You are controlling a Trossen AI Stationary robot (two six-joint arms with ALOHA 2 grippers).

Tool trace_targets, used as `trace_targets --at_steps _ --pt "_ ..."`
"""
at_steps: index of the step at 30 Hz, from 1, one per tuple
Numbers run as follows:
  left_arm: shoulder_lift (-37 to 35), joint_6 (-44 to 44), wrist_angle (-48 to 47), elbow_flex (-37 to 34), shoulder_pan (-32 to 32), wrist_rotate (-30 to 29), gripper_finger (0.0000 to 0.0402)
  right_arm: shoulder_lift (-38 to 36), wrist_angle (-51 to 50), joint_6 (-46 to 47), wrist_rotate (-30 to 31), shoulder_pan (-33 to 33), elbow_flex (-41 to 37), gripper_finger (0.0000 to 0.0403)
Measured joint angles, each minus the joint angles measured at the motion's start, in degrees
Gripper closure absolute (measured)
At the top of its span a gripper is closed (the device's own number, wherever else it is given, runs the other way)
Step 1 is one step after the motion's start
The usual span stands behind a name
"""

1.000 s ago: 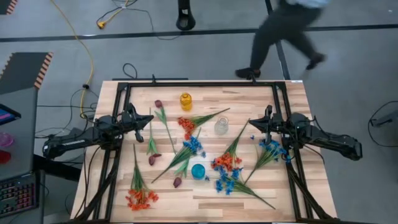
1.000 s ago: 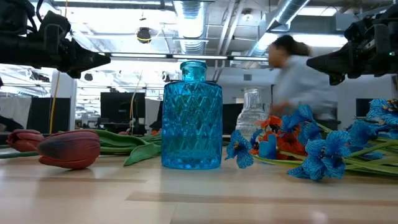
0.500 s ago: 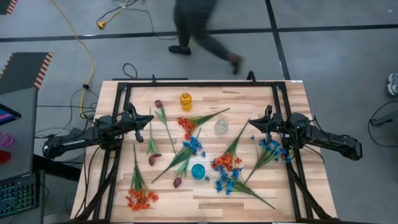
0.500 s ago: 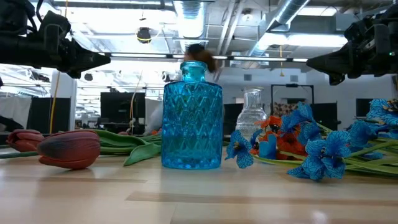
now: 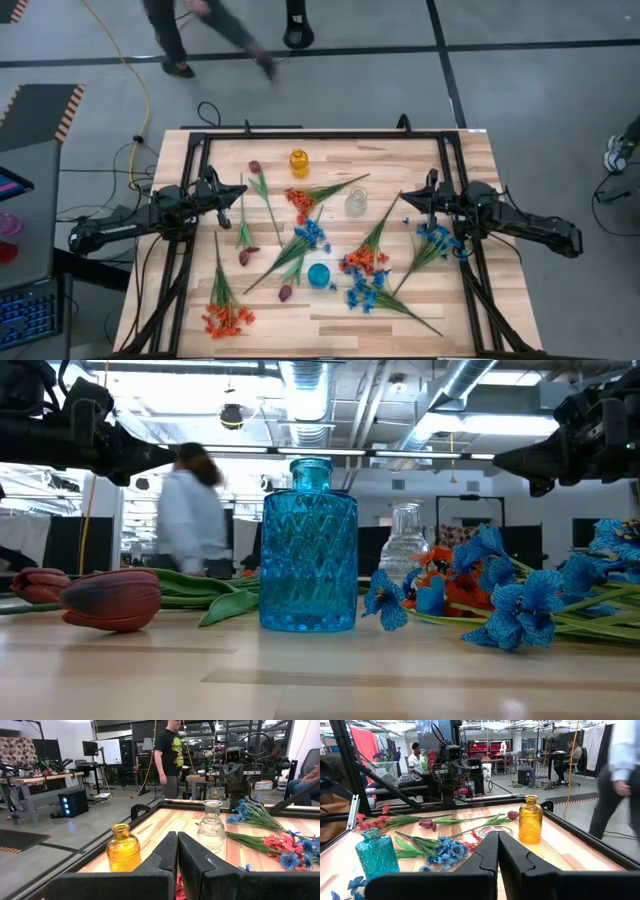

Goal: Sort flowers into vase by color
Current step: Put the right blue flowers into the transparent vase

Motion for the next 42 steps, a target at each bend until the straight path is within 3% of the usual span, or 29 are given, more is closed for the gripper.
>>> trace_targets --at_steps 6,11,15,22,26,35,42 --pt "-0.02 0.03 0.0 0.0 0.02 -0.02 0.0401 0.0 0.37 1.92 -0.58 0.06 0.37 0.0361" --pt "-0.02 -0.02 0.0 0.0 0.0 0.0 0.0401 -0.01 0.91 7.65 -0.52 0.05 1.95 0.0333" --pt "-0.01 -0.01 -0.02 0.02 0.02 -0.01 0.0401 0.01 0.92 12.73 -0.52 -0.01 3.05 0.0287" --pt "-0.01 -0.09 -0.02 0.0 0.01 -0.01 0.0401 0.0 0.85 15.43 -0.52 0.06 5.3 0.017" --pt "-0.02 -0.09 -0.02 0.0 0.02 -0.02 0.0401 0.01 0.86 15.31 -0.52 0.06 7.0 0.0133" --pt "-0.01 -0.26 -0.02 0.01 0.01 0.0 0.0401 1.39 0.38 15.57 -0.56 1.18 12.83 0.0127" --pt "-0.02 -0.28 -0.02 0.01 0.02 0.0 0.0401 10.84 -4.97 24.19 -0.37 6.64 20.66 0.0127"
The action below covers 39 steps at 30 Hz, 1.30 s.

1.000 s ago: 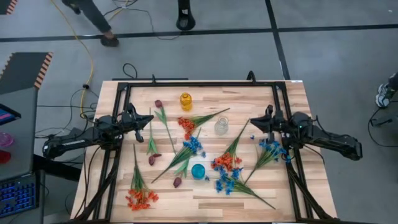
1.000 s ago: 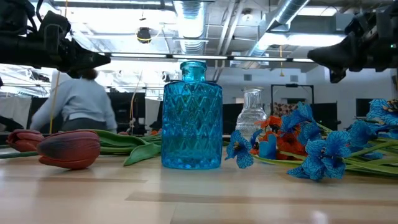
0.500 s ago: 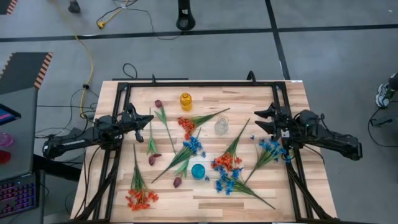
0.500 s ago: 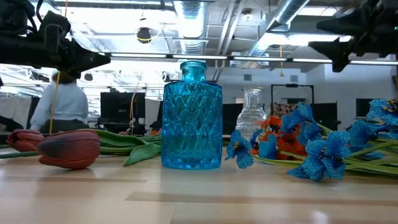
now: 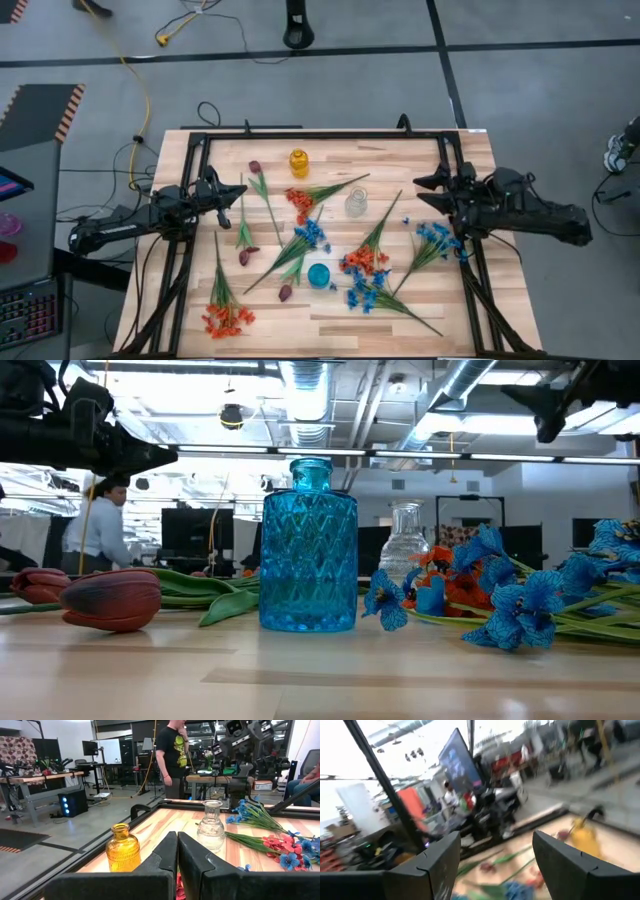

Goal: Sort flowers into vase by color
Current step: Put the right blue flowers into the transparent vase

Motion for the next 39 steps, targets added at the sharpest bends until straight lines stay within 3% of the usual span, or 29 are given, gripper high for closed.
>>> trace_targets --at_steps 6,11,21,28,39 --pt "0.01 0.0 -0.01 -0.01 -0.01 0.0 0.0401 14.08 -5.59 11.27 6.34 5.83 7.39 0.0127" --pt "0.0 0.0 -0.02 0.01 0.0 0.0 0.0401 25.81 -15.37 27.63 10.33 11.19 14.89 0.0127" --pt "0.01 0.26 0.0 0.0 -0.01 0.0 0.0401 47.24 -32.15 56.94 10.46 21.82 27.64 0.0127" --pt "0.01 0.24 0.0 -0.01 0.0 0.0 0.0401 57.6 -38.08 74.56 9.19 28.37 32.94 0.0127" --pt "0.01 0.24 0.0 0.0 -0.01 0.0 0.0401 69.51 -43.21 98.14 8.1 37.69 33.84 0.0127"
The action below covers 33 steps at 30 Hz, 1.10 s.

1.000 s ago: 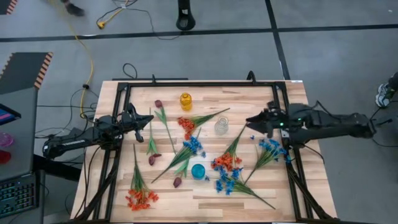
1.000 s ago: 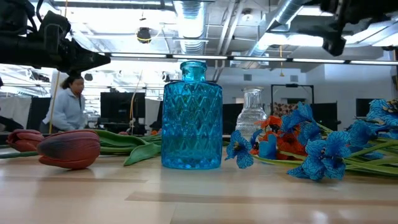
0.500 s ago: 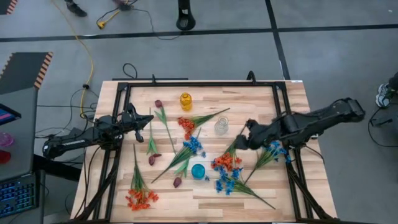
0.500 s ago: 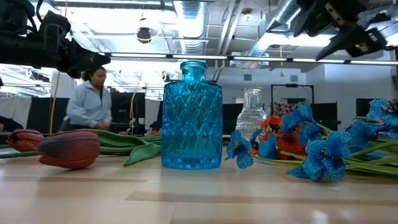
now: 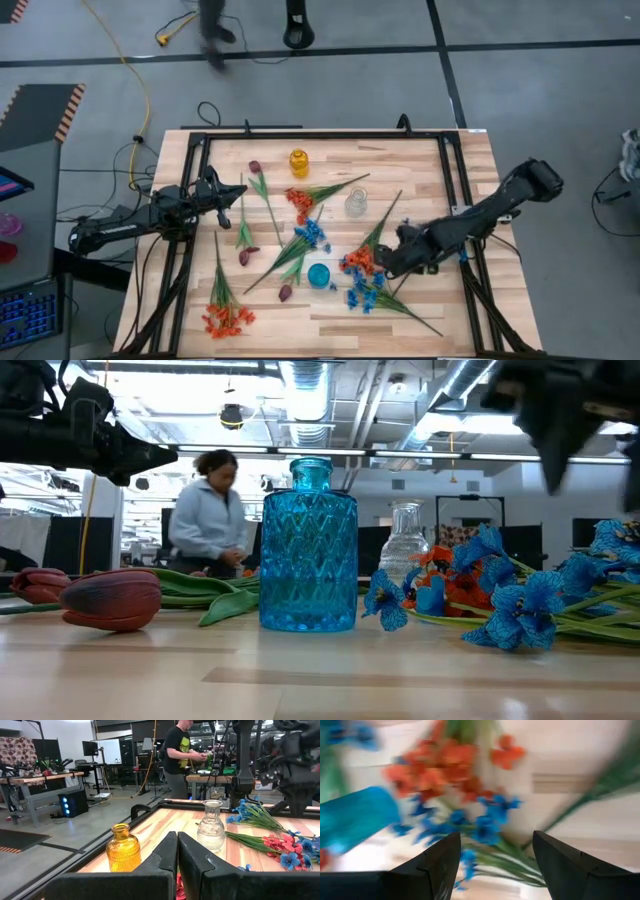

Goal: Sort flowers into vase by color
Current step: Put the right blue flowers into the transparent vase

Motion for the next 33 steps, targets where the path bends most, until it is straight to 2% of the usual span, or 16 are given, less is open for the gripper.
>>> trace_targets --at_steps 7,16,27,33 --pt "0.0 0.0 -0.01 0.01 0.0 0.0 0.0401 4.47 -6.62 8.38 -0.9 3.22 0.0 0.0127" --pt "0.0 0.0 0.0 -0.01 0.0 0.0 0.0401 4.84 -15.71 11.78 -0.97 4.01 0.0 0.0127" --pt "-0.01 -0.02 0.0 -0.01 -0.01 0.0 0.0401 4.84 -16.86 13.31 -0.64 4.1 -0.07 0.0127" --pt "0.0 -0.02 -0.01 -0.01 0.0 0.07 0.0401 4.84 -14.77 13.57 -0.62 4.16 -2.99 0.0127"
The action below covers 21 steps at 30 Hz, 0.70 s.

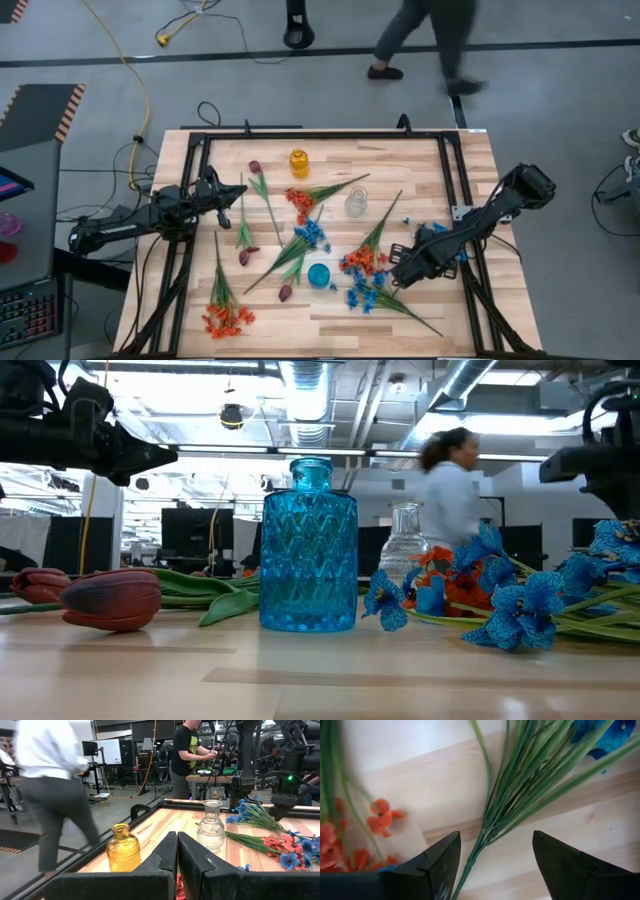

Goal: Sort flowers into vase by color
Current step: Put the right blue flowers into the transparent vase

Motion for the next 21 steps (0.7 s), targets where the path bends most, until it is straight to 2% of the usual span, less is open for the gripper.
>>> trace_targets --at_steps 6,14,21 --pt "0.0 0.0 0.01 0.01 0.0 0.0 0.0401 0.0 0.55 0.13 0.1 -0.02 -1.7 0.0127" --pt "0.01 0.0 0.01 0.0 0.0 0.0 0.0401 0.0 7.54 1.01 0.01 -0.02 -6.33 0.0127" --pt "-0.01 0.0 -0.01 0.0 -0.01 0.0 0.0401 0.0 7.43 1.01 -0.09 -0.17 -8.22 0.0127"
